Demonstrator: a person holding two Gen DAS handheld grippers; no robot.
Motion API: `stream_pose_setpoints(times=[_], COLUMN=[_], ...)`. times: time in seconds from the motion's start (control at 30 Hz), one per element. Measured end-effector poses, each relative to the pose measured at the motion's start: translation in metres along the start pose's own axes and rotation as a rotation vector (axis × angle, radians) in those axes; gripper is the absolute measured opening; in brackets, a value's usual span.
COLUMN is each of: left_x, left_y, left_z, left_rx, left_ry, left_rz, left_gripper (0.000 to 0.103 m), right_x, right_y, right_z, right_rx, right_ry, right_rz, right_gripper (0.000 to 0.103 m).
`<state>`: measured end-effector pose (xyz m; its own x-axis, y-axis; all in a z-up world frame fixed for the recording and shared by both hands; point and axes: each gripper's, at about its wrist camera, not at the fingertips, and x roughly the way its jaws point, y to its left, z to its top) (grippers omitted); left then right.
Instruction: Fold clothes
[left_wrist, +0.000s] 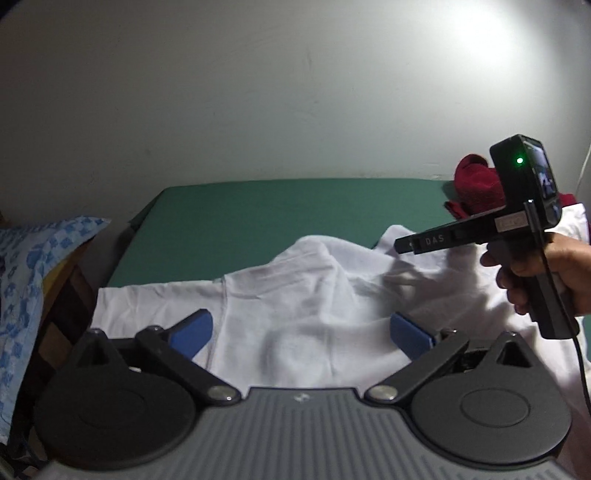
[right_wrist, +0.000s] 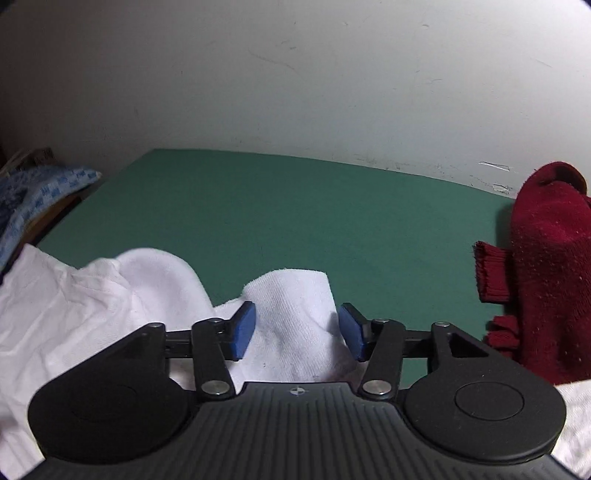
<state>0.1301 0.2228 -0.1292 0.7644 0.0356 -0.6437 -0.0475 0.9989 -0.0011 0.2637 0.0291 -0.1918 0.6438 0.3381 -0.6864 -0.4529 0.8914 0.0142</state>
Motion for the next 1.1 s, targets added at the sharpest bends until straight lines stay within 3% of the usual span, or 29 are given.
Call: stream_pose_setpoints(times=[0.03, 0.07, 0.17, 0.27, 0.37, 0.4, 0.47, 0.6, 0.67, 0.77, 0.83, 0.93, 0.97, 1.03, 1.1], left_x=[0.011, 0.022, 0.038, 0.04, 0.04, 0.041, 0.041, 0.042, 0.043, 0.047, 0.049, 0.048, 0.045, 0.039, 0.037], left_y=[0.003, 0.006, 0.024, 0.03, 0.035, 0.036, 0.04, 0.046, 0.048, 0.06, 0.068, 0.078, 0.079, 0.082, 0.092], left_z=[-0.002, -0.004, -0.016, -0.021, -0.025, -0.027, -0.03, -0.036, -0.035, -0.03, -0.028, -0.028, -0.03, -0.033, -0.036], left_rx=[-0.005, -0.009, -0.081, -0.099, -0.114, -0.119, -0.13, -0.15, -0.165, -0.206, -0.205, -0.183, -0.182, -0.18, -0.219], left_ry=[0.015, 0.03, 0.046, 0.041, 0.035, 0.033, 0.029, 0.022, 0.02, 0.022, 0.023, 0.02, 0.017, 0.01, 0.021], left_rz=[0.03, 0.061, 0.142, 0.165, 0.184, 0.191, 0.204, 0.231, 0.271, 0.366, 0.364, 0.329, 0.344, 0.378, 0.394], left_gripper=[0.102, 0.102, 0.102, 0.102, 0.102, 0.102, 0.102, 0.102, 0.102, 0.102, 0.102, 0.102, 0.102, 0.102, 0.102], right_x=[0.001, -0.001, -0.008, 0.005, 0.01, 0.01, 0.002, -0.04, -0.048, -0.049, -0.043, -0.057, -0.067, -0.093, -0.114], right_y=[0.002, 0.003, -0.013, -0.038, -0.046, -0.048, -0.057, -0.063, -0.049, -0.035, -0.039, -0.052, -0.056, -0.059, -0.046], right_z=[0.0, 0.001, 0.003, 0.002, -0.008, -0.011, -0.011, -0.013, -0.012, -0.02, -0.03, -0.045, -0.05, -0.065, -0.081], right_rx=[-0.025, -0.041, 0.02, 0.095, 0.081, 0.085, 0.148, 0.3, 0.254, 0.212, 0.224, 0.315, 0.368, 0.452, 0.425], right_ry=[-0.007, -0.009, -0.095, -0.073, -0.111, -0.124, -0.138, -0.234, -0.189, -0.137, -0.099, -0.132, -0.156, -0.19, -0.157], right_rz=[-0.007, -0.001, -0.047, -0.155, -0.272, -0.276, -0.216, -0.039, 0.05, 0.042, 0.046, -0.06, -0.057, 0.053, 0.182], right_gripper=[0.013, 0.005, 0.004, 0.003, 0.002, 0.005, 0.02, 0.028, 0.029, 0.044, 0.041, 0.039, 0.039, 0.04, 0.04])
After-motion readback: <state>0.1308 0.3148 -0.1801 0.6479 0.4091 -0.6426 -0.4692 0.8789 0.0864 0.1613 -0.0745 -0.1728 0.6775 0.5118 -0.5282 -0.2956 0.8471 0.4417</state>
